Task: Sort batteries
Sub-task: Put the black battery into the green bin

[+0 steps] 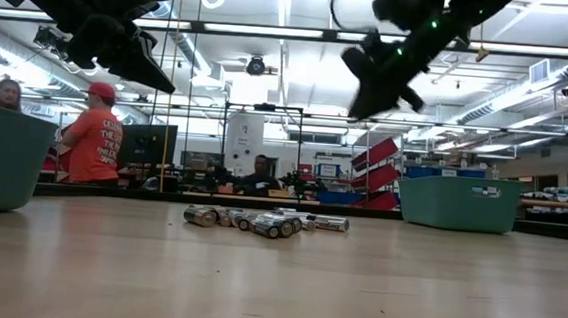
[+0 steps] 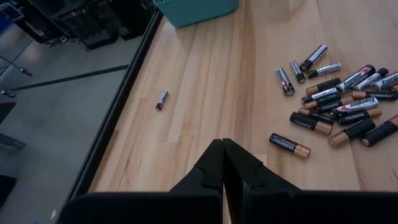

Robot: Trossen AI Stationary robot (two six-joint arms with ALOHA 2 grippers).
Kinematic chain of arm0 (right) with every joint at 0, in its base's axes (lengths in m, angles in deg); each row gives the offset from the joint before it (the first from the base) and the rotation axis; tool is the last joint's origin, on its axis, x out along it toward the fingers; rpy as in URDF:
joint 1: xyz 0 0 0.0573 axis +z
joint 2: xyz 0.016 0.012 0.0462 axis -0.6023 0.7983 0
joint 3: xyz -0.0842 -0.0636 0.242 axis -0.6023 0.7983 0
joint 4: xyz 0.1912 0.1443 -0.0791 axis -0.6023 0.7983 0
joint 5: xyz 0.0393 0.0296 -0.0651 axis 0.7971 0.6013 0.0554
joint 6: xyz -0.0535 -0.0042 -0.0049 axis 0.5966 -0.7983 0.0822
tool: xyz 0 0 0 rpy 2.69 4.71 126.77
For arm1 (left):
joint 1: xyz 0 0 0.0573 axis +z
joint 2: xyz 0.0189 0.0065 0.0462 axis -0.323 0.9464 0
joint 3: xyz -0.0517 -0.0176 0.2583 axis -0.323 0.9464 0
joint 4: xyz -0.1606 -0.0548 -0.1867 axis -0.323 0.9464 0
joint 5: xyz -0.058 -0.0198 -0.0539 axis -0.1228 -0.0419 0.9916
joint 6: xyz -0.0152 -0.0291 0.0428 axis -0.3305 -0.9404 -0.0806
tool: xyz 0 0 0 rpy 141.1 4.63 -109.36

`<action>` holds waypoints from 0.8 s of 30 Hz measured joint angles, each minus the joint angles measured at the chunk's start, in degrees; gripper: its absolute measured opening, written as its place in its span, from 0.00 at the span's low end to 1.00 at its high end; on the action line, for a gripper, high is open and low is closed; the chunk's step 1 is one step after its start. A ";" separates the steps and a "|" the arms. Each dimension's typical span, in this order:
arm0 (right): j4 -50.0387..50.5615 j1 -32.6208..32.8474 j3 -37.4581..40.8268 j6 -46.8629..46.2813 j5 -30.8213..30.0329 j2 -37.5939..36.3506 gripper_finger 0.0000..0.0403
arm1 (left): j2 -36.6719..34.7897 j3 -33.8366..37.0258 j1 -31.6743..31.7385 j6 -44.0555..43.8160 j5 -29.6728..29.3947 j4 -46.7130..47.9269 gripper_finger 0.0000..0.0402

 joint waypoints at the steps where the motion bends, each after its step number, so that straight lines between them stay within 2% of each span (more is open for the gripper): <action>1: -2.13 0.91 -0.01 1.63 0.37 0.00 0.22 | -0.01 0.00 0.00 -0.12 0.00 0.06 0.01; 6: -9.07 5.10 -0.02 6.75 0.93 0.00 0.22 | 0.12 0.00 0.00 -1.68 1.89 -1.34 0.01; 10: -9.58 7.02 -0.02 8.12 0.96 0.00 0.22 | 2.24 0.02 0.00 -4.59 5.13 -6.93 0.01; 14: -8.82 7.86 -0.02 8.88 0.96 0.00 0.22 | 6.55 0.02 0.00 -6.17 8.07 -11.35 0.00; 24: -7.07 8.14 -0.02 9.73 0.93 0.00 0.22 | 22.22 0.02 -0.01 -7.82 5.76 -17.30 0.01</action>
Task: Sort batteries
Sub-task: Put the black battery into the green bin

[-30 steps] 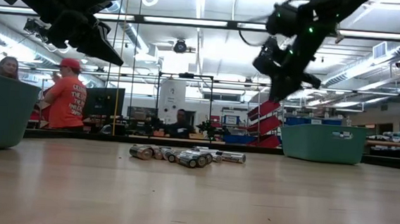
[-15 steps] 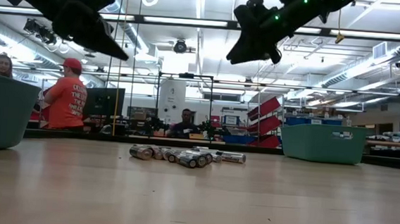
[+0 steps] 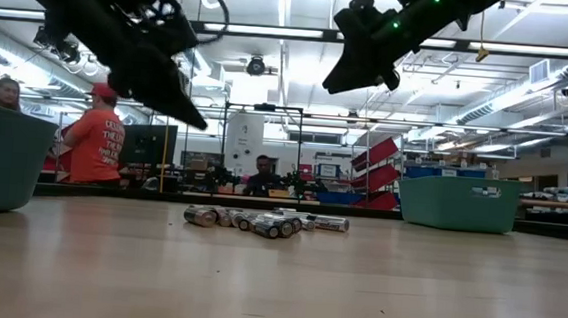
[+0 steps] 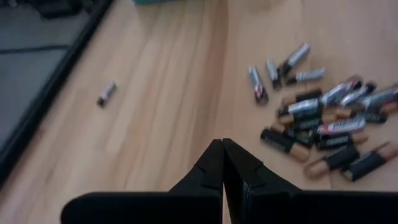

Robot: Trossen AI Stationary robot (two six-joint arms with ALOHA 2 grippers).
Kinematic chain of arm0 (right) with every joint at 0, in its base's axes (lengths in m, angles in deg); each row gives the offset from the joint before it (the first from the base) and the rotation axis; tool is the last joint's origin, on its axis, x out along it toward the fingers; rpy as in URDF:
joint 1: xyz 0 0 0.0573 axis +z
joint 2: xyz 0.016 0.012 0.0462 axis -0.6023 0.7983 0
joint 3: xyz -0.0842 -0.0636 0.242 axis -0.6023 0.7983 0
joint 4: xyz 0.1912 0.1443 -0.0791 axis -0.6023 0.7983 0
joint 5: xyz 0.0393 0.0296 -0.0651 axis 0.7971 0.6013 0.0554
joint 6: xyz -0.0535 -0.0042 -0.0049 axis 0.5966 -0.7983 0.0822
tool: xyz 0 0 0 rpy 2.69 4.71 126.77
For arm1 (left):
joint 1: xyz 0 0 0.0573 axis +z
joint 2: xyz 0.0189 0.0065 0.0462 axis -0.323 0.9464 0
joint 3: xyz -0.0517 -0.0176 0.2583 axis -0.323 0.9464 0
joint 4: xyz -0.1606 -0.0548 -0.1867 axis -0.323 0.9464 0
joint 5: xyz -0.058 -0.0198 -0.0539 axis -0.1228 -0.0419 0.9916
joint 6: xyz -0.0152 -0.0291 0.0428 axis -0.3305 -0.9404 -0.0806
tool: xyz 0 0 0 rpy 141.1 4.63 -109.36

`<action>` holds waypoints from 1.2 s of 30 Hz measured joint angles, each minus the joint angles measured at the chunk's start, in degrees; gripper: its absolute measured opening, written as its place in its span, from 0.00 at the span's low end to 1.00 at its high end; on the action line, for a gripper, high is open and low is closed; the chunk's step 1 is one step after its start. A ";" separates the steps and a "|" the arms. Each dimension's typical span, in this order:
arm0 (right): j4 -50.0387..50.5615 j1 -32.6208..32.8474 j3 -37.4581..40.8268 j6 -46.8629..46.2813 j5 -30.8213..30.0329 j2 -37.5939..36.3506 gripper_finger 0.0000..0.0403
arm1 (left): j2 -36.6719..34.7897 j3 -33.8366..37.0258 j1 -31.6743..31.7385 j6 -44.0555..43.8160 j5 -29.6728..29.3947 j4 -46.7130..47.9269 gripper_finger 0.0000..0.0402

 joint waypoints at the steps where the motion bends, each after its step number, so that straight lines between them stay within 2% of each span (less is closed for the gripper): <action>1: 0.04 0.07 0.00 0.09 0.00 0.00 0.22 | 1.21 0.00 -0.01 -0.90 0.03 0.12 0.01; 7: 0.23 1.07 0.00 1.09 0.00 0.00 0.22 | 6.88 0.00 -0.02 -13.01 1.62 -0.96 0.05; 12: 0.23 1.74 0.00 2.49 0.00 0.00 0.22 | 9.15 0.00 -0.02 -25.02 2.33 -2.53 0.08; 15: 0.22 1.91 0.00 2.54 0.00 0.00 0.22 | 9.79 0.00 -0.08 -29.31 2.29 -3.38 0.10; 22: 0.47 1.90 0.00 2.93 0.00 0.00 0.22 | 12.26 -0.02 -1.07 -29.24 2.26 -4.85 0.18; 29: 0.49 1.90 0.00 3.27 0.00 0.00 0.22 | 15.09 -0.02 -2.74 -20.13 2.24 -8.65 0.32; 36: 0.63 1.90 0.00 3.91 0.00 0.00 0.22 | 15.48 -0.03 -3.30 -20.39 0.05 -7.26 0.42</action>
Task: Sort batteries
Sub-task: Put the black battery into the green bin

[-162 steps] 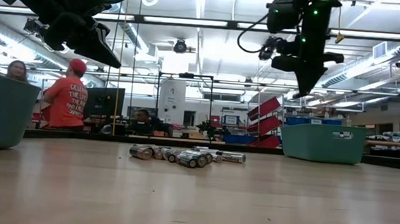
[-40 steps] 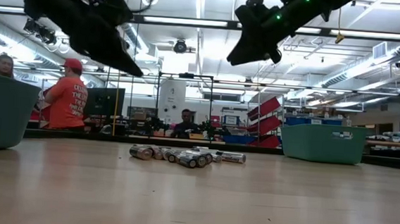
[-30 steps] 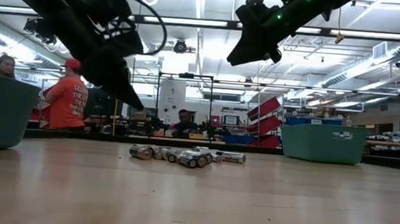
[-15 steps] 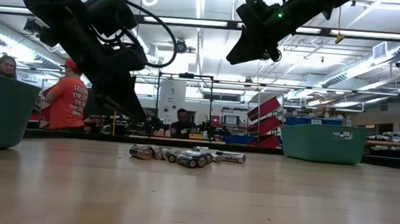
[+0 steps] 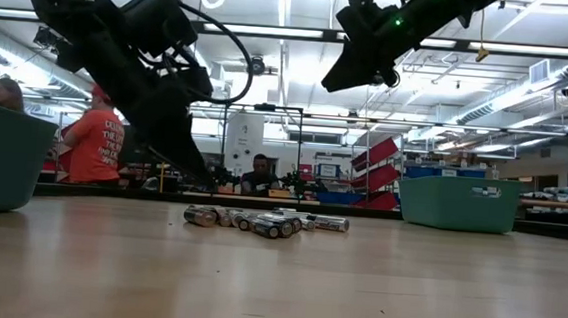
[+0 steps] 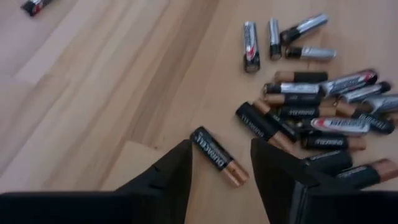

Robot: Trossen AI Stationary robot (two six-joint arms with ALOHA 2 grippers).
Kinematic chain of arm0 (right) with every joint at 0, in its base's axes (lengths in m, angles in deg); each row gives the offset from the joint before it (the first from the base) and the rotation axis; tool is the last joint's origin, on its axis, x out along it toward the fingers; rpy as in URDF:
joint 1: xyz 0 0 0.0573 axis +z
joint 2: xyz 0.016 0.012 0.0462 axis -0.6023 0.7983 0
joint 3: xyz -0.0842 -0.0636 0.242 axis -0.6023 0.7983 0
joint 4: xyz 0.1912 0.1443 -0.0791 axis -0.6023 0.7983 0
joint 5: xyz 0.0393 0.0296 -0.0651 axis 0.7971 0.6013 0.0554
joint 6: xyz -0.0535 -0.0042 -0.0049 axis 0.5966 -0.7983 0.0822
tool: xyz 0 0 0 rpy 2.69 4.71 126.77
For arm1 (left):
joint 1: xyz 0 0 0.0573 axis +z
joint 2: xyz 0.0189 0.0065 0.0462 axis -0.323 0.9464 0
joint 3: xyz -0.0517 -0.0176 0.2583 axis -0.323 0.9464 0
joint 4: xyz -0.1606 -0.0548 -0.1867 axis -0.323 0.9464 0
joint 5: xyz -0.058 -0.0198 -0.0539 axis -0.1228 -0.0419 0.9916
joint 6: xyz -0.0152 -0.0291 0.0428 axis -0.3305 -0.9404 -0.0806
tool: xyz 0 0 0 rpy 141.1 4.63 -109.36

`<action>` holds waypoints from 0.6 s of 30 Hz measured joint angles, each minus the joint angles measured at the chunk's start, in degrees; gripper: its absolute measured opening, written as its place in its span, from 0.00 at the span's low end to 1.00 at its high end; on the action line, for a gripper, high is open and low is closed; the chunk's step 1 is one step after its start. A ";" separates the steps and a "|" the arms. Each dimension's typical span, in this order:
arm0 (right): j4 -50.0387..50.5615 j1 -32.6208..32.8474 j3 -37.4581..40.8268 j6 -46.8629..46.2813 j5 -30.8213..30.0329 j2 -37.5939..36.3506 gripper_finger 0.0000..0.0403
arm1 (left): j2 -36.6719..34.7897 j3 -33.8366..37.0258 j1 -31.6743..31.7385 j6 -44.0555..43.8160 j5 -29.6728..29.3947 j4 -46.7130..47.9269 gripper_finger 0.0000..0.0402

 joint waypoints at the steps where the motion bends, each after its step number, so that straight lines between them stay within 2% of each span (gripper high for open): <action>1: 0.00 0.00 0.00 0.07 0.00 0.00 0.22 | 0.25 0.00 -0.26 0.07 -0.54 0.50 0.43; 9: 0.47 0.00 0.00 0.09 0.00 0.00 0.22 | 2.93 0.01 -0.92 -0.48 -3.12 0.39 0.46; 18: 0.63 0.00 0.00 -0.14 -0.02 0.00 0.22 | 7.55 0.05 -1.02 -2.54 -2.88 -1.87 0.47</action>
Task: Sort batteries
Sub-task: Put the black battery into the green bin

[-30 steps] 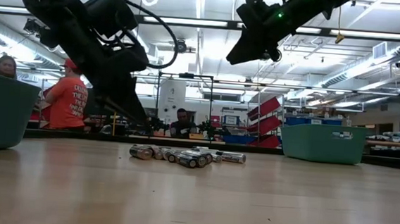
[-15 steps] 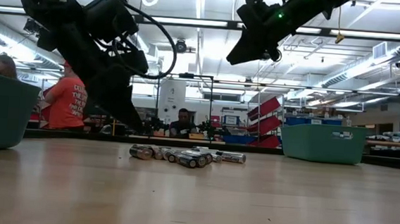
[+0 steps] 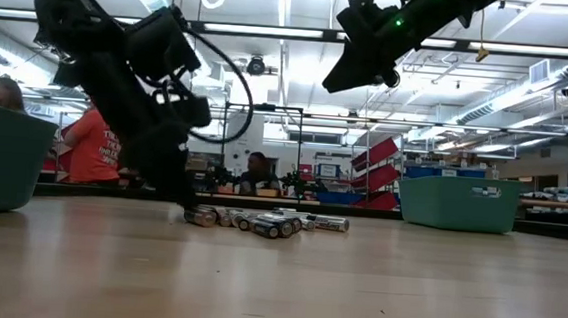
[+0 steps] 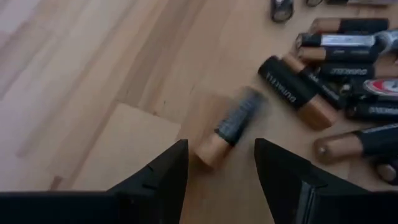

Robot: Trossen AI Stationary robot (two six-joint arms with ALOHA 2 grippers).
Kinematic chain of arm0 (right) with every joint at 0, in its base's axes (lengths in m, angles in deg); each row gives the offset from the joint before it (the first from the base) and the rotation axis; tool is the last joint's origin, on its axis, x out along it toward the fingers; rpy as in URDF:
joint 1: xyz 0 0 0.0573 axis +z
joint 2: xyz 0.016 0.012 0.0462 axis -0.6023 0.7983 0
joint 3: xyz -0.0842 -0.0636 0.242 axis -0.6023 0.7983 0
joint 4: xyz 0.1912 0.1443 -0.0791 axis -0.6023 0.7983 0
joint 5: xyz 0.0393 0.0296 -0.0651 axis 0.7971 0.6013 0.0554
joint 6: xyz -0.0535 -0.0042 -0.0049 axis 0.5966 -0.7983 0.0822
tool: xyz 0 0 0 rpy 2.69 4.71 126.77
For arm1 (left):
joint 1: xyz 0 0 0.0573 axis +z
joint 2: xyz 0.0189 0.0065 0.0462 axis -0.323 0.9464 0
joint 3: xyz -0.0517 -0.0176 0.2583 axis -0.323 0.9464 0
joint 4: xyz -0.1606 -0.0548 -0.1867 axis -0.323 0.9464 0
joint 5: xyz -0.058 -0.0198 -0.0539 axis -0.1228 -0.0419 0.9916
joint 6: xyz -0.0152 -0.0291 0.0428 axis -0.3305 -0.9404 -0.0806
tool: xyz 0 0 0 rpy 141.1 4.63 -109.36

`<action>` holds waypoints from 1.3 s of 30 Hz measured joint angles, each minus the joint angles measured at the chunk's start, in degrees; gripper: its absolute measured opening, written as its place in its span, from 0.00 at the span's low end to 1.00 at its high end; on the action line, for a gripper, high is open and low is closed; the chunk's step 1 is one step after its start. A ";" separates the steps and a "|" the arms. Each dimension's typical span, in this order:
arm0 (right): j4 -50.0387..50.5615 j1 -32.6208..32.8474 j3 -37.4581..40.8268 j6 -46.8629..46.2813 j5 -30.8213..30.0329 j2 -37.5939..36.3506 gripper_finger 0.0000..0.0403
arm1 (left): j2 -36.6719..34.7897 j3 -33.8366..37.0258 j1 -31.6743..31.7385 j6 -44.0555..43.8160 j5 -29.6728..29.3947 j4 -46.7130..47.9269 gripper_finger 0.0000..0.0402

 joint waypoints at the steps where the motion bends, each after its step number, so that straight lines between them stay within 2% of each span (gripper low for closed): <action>1: 0.12 0.00 0.00 -0.17 0.00 0.00 0.22 | 0.18 0.00 0.00 -0.17 0.04 -0.68 0.46; 9: 0.16 0.00 0.01 -0.39 0.00 0.00 0.22 | 0.55 -0.07 0.00 1.14 -0.10 -0.51 0.46; 15: 0.16 0.00 0.02 -0.41 0.00 0.00 0.22 | 0.54 -0.07 0.00 9.99 -0.64 -1.01 0.46; 17: 0.16 0.00 0.02 -0.41 0.00 0.00 0.22 | 0.53 -0.07 -0.07 12.62 -2.83 -0.98 0.46; 22: -0.06 0.00 0.02 -2.54 -0.02 0.07 0.22 | 0.53 -0.04 0.13 18.04 -13.03 -2.52 0.46; 28: -5.36 0.72 0.09 -2.53 -0.26 6.96 0.18 | -0.05 -0.74 0.44 21.52 -13.40 -3.81 0.46; 33: -7.20 -0.80 -3.70 -1.48 -0.31 12.56 0.13 | -5.11 -2.22 0.73 23.35 -14.01 -0.52 0.46; 39: -2.72 -3.42 -12.13 1.35 0.29 18.72 0.08 | -19.94 -2.58 1.80 24.19 -15.56 7.78 0.44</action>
